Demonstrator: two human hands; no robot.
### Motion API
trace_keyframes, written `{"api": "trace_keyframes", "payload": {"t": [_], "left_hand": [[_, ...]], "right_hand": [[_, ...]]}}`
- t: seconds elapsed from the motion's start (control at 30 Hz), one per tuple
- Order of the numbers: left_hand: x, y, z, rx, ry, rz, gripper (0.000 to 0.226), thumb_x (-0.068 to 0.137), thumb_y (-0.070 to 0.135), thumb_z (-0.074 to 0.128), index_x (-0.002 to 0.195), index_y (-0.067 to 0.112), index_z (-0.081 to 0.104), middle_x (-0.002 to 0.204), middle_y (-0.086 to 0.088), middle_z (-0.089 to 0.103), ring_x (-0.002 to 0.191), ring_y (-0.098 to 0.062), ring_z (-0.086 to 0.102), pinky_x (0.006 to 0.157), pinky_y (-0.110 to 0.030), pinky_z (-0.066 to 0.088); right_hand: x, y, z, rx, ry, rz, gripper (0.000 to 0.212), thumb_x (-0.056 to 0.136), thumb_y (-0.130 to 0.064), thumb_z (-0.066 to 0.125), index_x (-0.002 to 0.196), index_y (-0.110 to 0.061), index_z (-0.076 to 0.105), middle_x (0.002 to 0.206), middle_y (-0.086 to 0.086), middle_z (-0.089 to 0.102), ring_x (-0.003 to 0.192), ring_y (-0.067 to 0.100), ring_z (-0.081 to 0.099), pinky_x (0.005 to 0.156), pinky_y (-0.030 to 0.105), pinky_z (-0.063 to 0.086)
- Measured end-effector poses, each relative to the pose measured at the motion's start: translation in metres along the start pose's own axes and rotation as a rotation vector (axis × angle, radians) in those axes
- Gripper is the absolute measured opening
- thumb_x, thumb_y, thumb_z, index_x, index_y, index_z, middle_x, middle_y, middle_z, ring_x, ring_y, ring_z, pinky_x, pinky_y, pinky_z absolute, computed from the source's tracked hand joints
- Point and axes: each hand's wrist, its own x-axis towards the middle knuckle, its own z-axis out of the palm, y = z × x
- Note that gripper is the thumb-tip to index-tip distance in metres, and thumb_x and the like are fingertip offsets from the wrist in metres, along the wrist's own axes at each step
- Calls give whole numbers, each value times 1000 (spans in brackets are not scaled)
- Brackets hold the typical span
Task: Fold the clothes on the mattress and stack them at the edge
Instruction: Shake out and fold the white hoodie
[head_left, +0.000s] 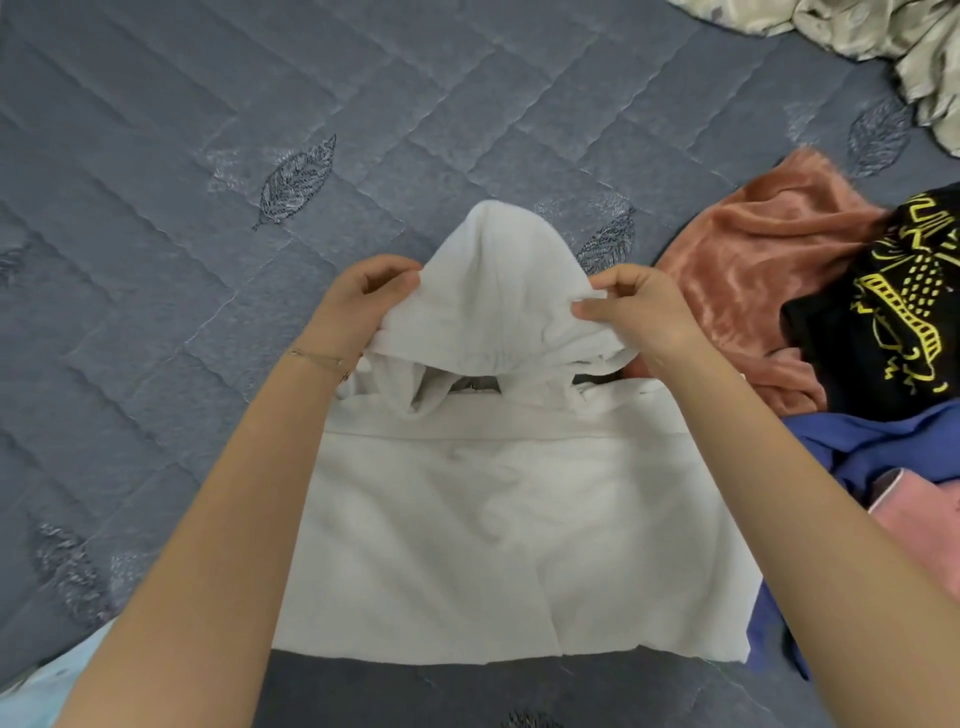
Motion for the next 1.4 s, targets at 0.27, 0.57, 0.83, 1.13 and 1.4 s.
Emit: {"api": "trace_keyframes", "payload": {"t": [0.27,0.57,0.83,1.13,1.4], "left_hand": [[-9,9,-11,-159,-165,-208,2,90,19,56,91,20,57,69,8,60,55,-5,55,49,-18,40],[-21,13,20,49,51,-114,17,83,32,72,80,17,64,75,6,67,64,-2,63,58,-18,52],[-22,56,36,5,168,307,17,84,8,70,79,23,65,78,11,60,70,3,54,68,-13,44],[-91,-1,24,115,-216,232,26,76,-11,71,83,13,64,94,23,69,99,10,59,89,-11,44],[-169,-78,41,888,-552,244,22,82,26,72,101,15,67,127,14,57,130,-7,41,114,-31,17]], "right_hand": [[-13,-1,2,-87,-44,-290,27,77,8,72,77,-15,59,90,11,59,85,17,55,81,31,45],[-15,-10,5,-279,-197,-281,48,78,-5,76,114,-30,56,74,-8,38,62,4,37,62,16,35],[-19,-22,4,-291,194,-531,19,79,-9,74,89,-25,68,86,-2,51,78,-3,44,71,10,33],[-57,35,-2,-113,-45,-403,33,81,10,66,84,-23,65,81,-14,66,70,-2,56,75,20,46],[-123,116,-19,-258,-214,-231,43,81,20,52,96,-17,67,110,-2,66,103,26,61,93,29,47]]}}
